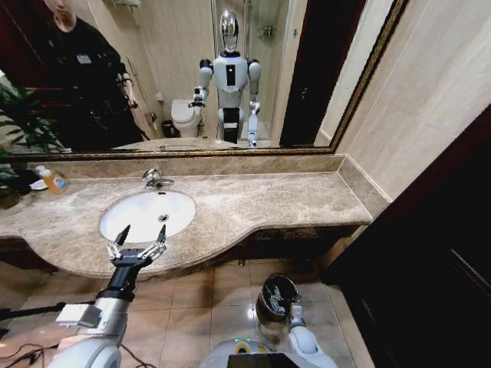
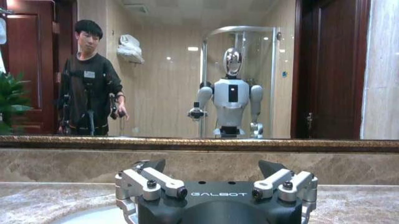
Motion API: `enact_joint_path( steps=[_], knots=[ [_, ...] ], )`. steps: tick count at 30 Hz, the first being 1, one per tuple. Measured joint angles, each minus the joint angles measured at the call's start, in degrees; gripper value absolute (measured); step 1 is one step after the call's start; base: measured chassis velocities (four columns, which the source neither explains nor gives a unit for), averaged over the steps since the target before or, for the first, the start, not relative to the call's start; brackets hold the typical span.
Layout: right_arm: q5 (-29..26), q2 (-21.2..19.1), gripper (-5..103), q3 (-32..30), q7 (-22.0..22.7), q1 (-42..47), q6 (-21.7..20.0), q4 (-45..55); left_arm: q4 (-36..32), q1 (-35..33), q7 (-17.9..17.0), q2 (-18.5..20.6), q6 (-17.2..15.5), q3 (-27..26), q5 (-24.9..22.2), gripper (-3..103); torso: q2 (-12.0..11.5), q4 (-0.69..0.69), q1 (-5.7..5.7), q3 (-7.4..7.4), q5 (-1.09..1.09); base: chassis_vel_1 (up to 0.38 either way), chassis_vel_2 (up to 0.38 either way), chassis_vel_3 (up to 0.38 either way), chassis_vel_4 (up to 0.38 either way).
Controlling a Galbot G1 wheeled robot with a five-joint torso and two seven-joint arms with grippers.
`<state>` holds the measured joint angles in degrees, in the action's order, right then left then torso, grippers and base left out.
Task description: Pick up the trash from the sink and place it in the trash bin.
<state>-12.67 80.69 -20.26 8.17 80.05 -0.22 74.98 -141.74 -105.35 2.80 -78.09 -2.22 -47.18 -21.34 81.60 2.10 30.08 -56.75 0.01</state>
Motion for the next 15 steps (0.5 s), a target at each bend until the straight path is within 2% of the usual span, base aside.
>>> enact_joint_path(
  steps=[5,7,10,11,15],
  knots=[
    [-0.12,-0.89,100,-2.13,-1.27,2.87,-1.26,7.05,0.00,0.00,0.00,0.00,0.00,0.00,0.00,100,0.00,0.01,0.00,0.00,0.00,0.000,0.000,0.000,0.000],
    [-0.58,-0.14,100,-5.35,-4.12,5.19,-3.97,13.30,0.00,0.00,0.00,0.00,0.00,0.00,0.00,100,0.00,0.00,0.00,0.00,-0.01,0.000,0.000,0.000,0.000],
    [-1.25,0.22,100,-6.91,-5.53,6.46,-5.51,17.29,0.00,0.00,0.00,0.00,0.00,0.00,0.00,100,0.00,0.00,0.00,0.00,0.01,0.000,0.000,0.000,0.000],
    [-2.77,-0.14,100,-7.84,-5.98,7.72,-6.80,21.67,0.00,0.00,0.00,0.00,0.00,0.00,0.00,100,0.00,0.00,0.00,0.00,-0.01,0.000,0.000,0.000,0.000],
    [-4.99,-0.72,100,-8.93,-5.21,9.84,-8.61,30.37,0.00,0.00,0.00,0.00,0.00,0.00,0.00,100,0.00,0.01,0.00,0.00,0.00,0.000,0.000,0.000,0.000]
  ],
)
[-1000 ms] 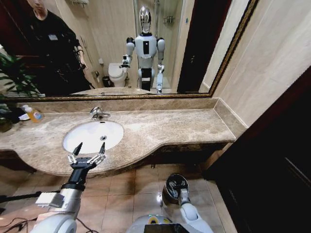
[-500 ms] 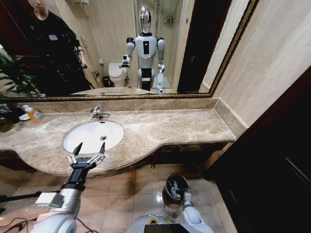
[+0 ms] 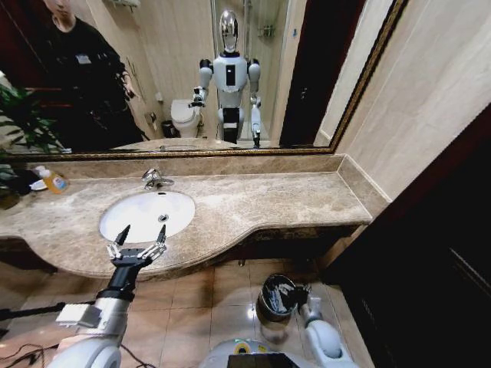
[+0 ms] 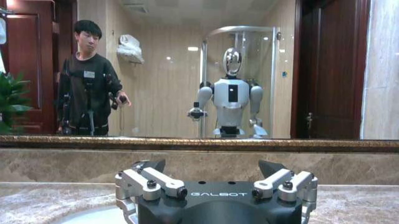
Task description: Pick up the trash from the sink and place it in the trash bin.
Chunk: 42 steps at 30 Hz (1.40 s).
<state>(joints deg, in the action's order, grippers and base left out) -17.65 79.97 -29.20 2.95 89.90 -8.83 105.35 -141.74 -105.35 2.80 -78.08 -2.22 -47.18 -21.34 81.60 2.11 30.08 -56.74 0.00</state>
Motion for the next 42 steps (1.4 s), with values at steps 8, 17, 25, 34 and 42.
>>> enact_joint_path(
  steps=[8,17,25,34,42],
  knots=[
    [-0.50,-0.58,100,0.26,4.17,2.65,-3.11,15.53,0.00,0.00,0.00,0.00,0.00,0.00,0.00,100,0.00,0.00,0.00,0.00,0.00,0.000,0.000,0.000,0.000],
    [1.18,-1.48,100,0.31,6.03,1.86,-3.86,27.70,0.00,0.00,0.00,0.00,0.00,0.00,0.00,100,0.00,0.00,0.01,0.00,-0.01,0.000,0.000,0.000,0.000],
    [4.74,-0.54,100,1.86,5.42,0.10,8.76,22.10,0.00,0.00,0.00,0.00,0.00,0.00,0.00,100,0.00,0.00,0.01,0.00,0.00,0.000,0.000,0.000,0.000],
    [6.65,0.14,100,1.58,2.11,0.80,12.22,20.22,0.00,0.00,0.00,0.00,0.00,0.00,0.00,100,0.00,0.00,0.01,0.00,0.00,0.000,0.000,0.000,0.000],
    [6.89,0.18,100,1.50,2.01,0.89,11.88,20.24,0.00,0.00,0.00,0.00,0.00,0.00,0.00,100,0.00,0.00,0.00,0.00,0.00,0.000,0.000,0.000,0.000]
  ],
)
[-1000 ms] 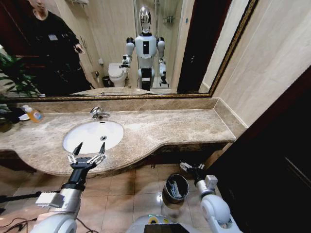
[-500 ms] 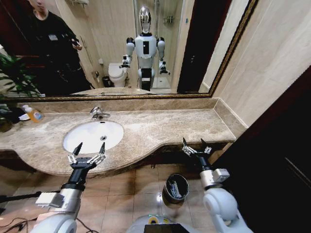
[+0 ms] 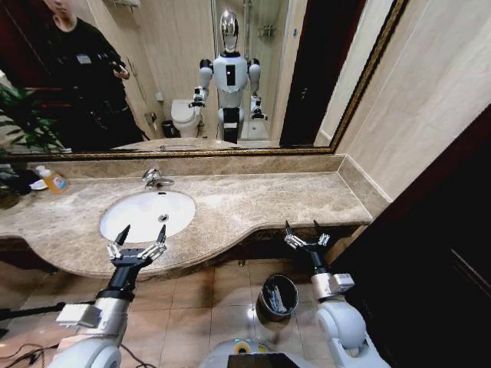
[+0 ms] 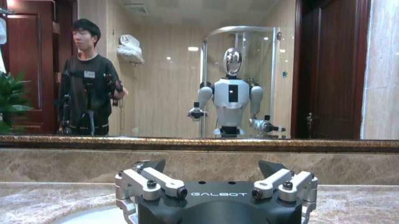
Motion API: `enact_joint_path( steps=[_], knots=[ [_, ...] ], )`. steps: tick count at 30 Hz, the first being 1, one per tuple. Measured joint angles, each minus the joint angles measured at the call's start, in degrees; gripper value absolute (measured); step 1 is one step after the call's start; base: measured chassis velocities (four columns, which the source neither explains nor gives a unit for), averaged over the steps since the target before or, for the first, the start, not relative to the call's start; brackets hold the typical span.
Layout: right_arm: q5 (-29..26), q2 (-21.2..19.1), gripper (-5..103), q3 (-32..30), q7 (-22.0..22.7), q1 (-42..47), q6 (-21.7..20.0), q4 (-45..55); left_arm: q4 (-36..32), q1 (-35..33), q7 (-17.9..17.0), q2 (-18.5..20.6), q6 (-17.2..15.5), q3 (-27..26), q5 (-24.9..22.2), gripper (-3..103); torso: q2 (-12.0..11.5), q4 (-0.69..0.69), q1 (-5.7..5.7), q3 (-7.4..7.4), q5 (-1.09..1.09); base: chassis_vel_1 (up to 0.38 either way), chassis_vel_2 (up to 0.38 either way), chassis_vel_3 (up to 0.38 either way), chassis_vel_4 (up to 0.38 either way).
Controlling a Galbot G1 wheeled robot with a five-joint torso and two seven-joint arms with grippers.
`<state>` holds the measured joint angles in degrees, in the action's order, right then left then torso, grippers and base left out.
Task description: Pick up the trash from the sink and place it in the trash bin.
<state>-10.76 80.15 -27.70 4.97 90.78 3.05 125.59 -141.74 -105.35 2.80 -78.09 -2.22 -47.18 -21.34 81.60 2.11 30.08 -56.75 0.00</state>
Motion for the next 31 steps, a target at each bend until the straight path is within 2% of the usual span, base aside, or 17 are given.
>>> enact_joint_path(
  steps=[31],
  knots=[
    [-0.03,0.00,100,-0.03,0.02,-0.01,-0.24,-0.02,0.00,0.00,0.00,0.00,0.00,0.00,0.00,100,0.00,0.00,0.00,0.00,0.00,0.000,0.000,0.000,0.000]
  ],
)
